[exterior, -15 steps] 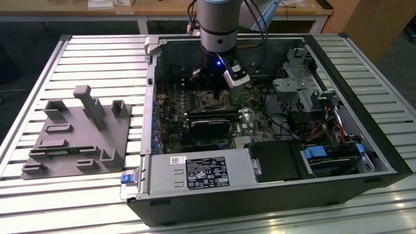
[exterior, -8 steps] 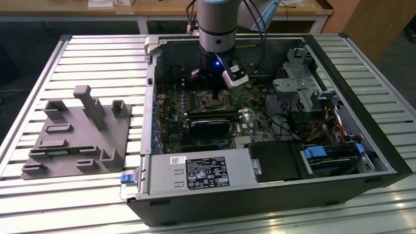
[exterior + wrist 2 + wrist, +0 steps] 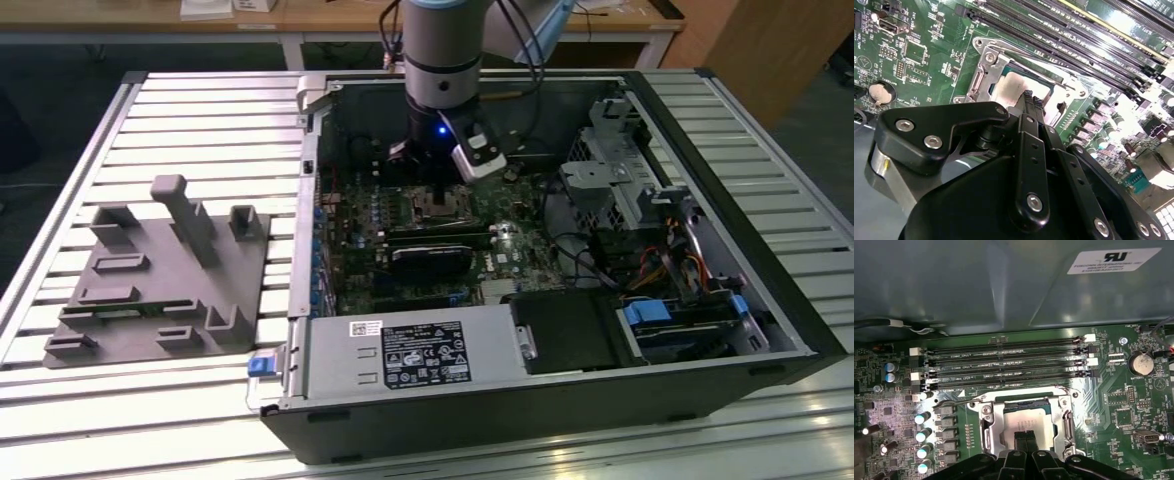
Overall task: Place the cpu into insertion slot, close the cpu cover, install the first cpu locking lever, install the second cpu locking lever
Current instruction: 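Close the cpu cover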
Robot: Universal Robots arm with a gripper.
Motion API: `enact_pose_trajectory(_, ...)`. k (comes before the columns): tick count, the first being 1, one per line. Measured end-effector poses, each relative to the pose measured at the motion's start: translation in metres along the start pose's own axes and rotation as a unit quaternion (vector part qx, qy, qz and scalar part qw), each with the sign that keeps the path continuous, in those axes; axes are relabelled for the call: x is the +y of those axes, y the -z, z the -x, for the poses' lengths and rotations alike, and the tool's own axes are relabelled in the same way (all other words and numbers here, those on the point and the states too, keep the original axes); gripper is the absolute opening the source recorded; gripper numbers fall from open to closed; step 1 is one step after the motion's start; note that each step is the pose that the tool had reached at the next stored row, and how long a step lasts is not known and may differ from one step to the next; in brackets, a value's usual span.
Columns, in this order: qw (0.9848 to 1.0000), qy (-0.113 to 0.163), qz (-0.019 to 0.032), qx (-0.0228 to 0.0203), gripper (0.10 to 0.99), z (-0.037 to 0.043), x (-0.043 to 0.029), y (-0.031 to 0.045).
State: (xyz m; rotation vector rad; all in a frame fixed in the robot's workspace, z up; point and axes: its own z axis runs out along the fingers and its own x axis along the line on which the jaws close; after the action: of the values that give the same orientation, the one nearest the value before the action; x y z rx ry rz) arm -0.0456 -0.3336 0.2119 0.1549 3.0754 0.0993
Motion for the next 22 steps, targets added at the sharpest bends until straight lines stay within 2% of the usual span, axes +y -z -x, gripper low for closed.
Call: enact_pose_trajectory(22, 1.0000, 0.001, 0.0001, -0.0004, 0.106, -0.0120, -0.0012, -0.0002)
